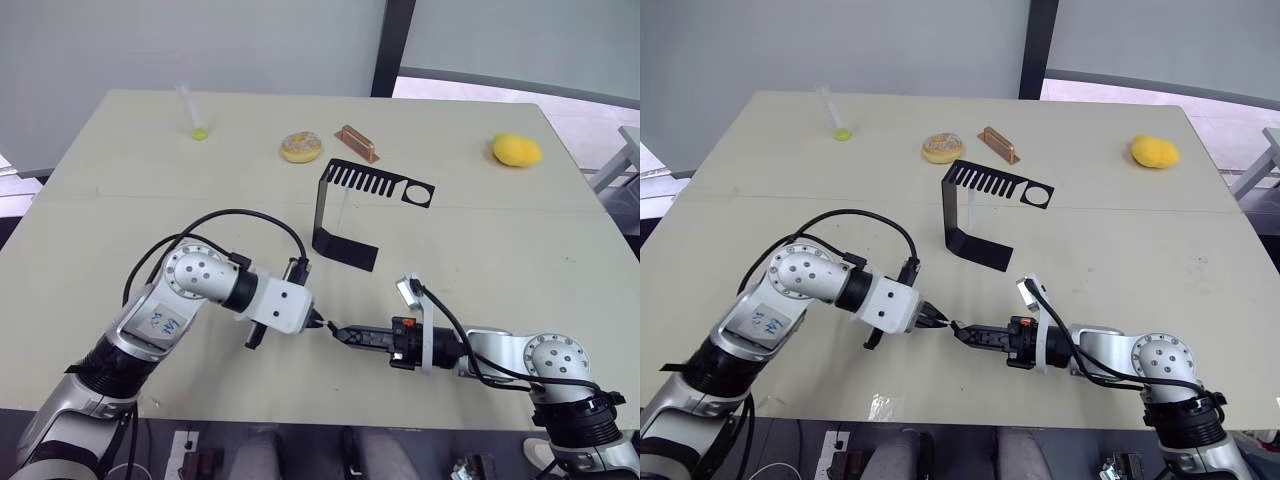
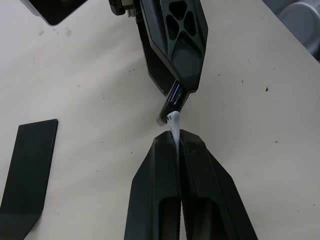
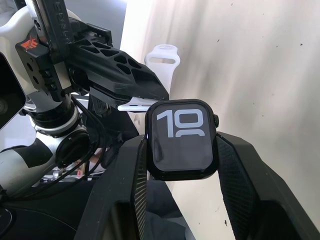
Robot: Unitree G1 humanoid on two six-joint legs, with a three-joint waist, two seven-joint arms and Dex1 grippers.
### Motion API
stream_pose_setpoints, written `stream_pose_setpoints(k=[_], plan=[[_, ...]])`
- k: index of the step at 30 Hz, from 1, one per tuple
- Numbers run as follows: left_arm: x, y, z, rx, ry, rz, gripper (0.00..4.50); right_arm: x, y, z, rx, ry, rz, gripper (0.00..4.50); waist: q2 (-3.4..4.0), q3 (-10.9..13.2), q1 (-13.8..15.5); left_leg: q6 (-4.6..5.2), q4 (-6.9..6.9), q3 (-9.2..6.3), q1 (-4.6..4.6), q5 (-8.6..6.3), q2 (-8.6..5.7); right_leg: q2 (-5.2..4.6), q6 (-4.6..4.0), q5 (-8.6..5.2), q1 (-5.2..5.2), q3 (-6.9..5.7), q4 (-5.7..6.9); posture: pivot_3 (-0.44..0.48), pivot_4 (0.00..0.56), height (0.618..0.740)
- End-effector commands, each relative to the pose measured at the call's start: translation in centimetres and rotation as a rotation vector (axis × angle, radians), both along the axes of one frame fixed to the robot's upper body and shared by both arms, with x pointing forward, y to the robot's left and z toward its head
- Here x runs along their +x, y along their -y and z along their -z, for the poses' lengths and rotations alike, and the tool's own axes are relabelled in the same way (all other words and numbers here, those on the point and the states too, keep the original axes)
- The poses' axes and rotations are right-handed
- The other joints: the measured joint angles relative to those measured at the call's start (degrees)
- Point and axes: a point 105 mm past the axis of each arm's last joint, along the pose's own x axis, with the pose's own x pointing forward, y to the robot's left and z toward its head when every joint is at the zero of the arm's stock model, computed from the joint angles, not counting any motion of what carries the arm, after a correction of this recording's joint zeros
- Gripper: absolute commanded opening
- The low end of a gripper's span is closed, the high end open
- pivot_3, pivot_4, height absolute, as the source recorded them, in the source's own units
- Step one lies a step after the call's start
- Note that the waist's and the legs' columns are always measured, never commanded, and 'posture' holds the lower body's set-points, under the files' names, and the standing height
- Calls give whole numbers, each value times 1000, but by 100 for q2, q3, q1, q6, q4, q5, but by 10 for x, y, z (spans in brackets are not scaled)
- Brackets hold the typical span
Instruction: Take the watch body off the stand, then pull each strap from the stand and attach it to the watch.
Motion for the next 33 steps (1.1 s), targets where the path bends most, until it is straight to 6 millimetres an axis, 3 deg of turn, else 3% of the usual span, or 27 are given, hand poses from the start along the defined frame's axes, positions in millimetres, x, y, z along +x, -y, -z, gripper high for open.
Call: stream_pose_setpoints(k=[1,33], plan=[[-9,13,-4,-18,28,67,0,-10,-11,-15,71,30,-72,1496,0,0,-1,0,0,0,0,0,0,0,0,0,0,0,0,0,150,740],[-2,21,3,2,25,22,0,-13,-12,-15,67,32,-89,1496,0,0,2,0,0,0,-1,0,0,0,0,0,0,0,0,0,150,740]])
